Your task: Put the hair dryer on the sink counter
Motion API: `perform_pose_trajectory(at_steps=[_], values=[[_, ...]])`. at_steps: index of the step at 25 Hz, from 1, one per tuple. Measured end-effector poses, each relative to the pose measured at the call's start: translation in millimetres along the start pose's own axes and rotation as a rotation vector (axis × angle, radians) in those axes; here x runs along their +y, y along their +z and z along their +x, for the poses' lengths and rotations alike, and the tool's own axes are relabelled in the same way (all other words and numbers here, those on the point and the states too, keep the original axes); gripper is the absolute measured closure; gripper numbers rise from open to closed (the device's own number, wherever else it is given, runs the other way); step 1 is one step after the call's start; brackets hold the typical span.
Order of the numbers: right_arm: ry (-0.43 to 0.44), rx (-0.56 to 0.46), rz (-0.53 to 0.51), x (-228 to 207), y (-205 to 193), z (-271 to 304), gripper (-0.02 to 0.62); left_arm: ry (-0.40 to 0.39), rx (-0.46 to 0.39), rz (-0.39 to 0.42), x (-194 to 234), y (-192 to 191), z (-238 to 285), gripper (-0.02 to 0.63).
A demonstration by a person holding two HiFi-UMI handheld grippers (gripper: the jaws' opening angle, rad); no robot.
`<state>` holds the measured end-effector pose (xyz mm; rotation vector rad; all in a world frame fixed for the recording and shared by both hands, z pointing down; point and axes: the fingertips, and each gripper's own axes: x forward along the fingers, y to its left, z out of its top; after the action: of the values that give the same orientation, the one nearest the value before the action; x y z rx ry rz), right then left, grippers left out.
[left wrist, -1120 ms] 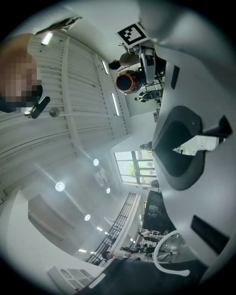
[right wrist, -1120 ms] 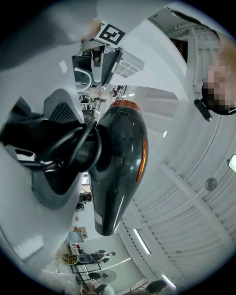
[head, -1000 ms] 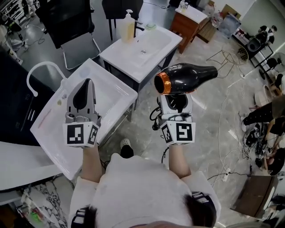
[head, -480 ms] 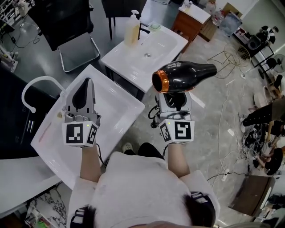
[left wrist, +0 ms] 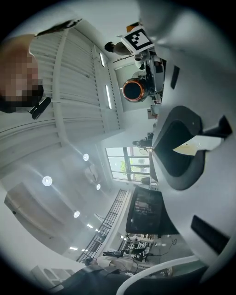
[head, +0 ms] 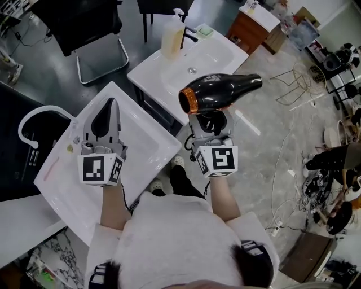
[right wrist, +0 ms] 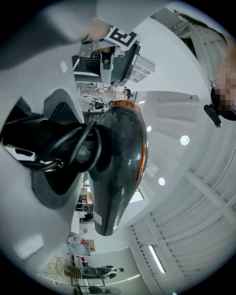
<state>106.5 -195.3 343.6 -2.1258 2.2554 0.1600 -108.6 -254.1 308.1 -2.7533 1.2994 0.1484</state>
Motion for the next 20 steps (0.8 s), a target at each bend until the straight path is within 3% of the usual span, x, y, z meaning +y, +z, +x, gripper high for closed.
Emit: perform_pose_trajectory(at_steps=[11, 20], values=[[0.178, 0.175, 0.001, -25.8, -82.3, 88.7, 0.322, 0.116, 0.030, -0.001, 5.2, -26.3, 65.4, 0.604], [0.324, 0.347, 0.006, -11.5, -152.1, 136.3, 0.322, 0.195, 0.062, 0.012, 5.6, -42.3, 82.4, 0.604]])
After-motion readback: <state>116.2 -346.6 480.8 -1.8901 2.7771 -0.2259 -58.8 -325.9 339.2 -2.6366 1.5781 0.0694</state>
